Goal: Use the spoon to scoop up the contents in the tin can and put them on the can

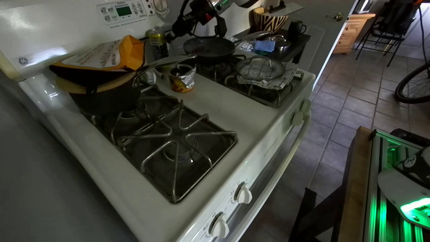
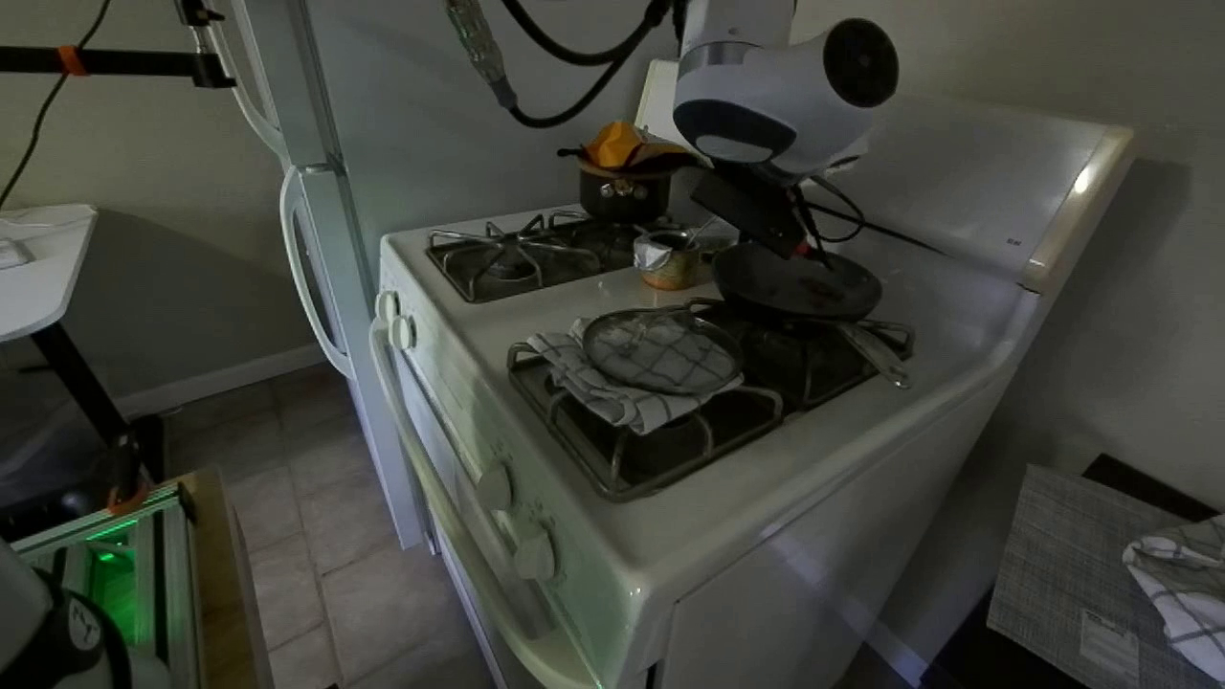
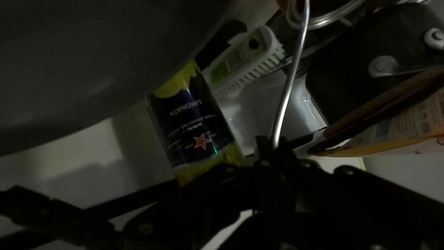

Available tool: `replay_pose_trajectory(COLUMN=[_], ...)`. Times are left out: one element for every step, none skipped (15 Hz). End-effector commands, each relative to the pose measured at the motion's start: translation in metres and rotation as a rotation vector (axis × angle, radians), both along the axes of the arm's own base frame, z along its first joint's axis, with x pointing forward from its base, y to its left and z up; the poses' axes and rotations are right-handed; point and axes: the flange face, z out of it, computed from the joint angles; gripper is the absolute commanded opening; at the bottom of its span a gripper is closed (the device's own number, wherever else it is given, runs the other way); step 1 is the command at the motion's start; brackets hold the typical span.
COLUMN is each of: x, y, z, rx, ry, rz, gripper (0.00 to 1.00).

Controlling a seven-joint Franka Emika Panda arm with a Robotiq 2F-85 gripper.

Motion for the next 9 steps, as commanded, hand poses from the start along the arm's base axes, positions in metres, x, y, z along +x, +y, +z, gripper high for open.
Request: replay_pose_trajectory(x=[0.000,0.000,0.000,0.000,0.000,0.000,0.000,0.000,-0.001], y=[-0.011,-0.014,-0.015,-0.016,-0.017,-0.017,-0.018,-0.019,-0.020], z=[-0.013,-0.015,-0.017,-0.019,-0.020,-0.022,-0.023,-0.025,-0.027], rx=[0.079,0.087,0.098,0.105,0.119,0.133,0.145,0.158,0.177], ry=[0.031,0.039,0.045,0.048,0.046,0.041,0.037,0.031,0.020], rz=[0.015,0.019,0.021,0.022,0.030,0.037,0.038,0.038,0.038], gripper=[0.02,0.02,0.02,0.02,0.02,0.02,0.02,0.02,0.02])
